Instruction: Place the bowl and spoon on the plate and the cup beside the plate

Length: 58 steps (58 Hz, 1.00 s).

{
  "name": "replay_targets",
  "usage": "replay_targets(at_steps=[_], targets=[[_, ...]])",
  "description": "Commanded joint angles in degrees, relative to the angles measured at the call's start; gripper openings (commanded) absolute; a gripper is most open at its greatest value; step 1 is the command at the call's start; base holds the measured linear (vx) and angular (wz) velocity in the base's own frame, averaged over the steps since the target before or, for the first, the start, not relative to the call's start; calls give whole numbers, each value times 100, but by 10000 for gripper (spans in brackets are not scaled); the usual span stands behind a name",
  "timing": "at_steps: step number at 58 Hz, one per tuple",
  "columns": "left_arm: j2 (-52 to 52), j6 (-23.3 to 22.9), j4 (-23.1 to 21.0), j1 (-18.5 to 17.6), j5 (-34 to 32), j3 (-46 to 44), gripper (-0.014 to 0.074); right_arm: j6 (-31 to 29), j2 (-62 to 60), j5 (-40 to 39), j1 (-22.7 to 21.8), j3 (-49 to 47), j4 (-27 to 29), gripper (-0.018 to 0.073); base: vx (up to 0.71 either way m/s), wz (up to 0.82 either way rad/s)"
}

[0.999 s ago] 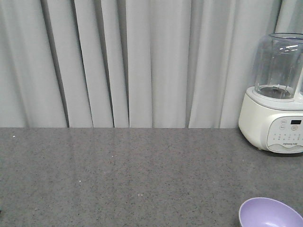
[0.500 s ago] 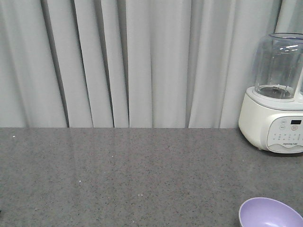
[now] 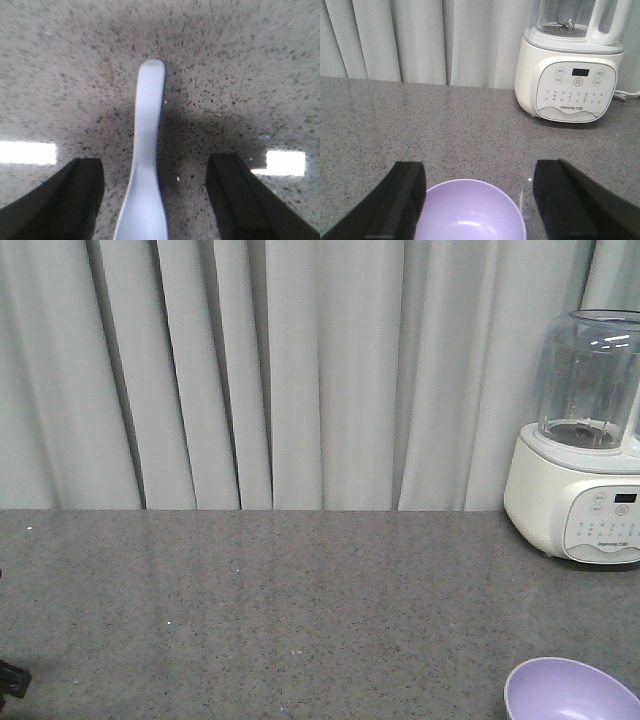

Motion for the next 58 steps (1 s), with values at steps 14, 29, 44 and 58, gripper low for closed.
replay_targets(at_steps=[14,29,44,58], targets=[[163,-39,14,-12,-327,-196,526,-27,31,-442,-35,-191,-34,532,0,0],[360,-39,-42,-12,-418,-190,524,-27,31,-442,-35,-191,-34,532,0,0],[381,-42,-56,-12,-52,-190,437,334,75,72,-35,-333,257,526,0,0],[330,-37,6,-12,205,-209,34,789,952,2493,-35,-1837,114,526,0,0]])
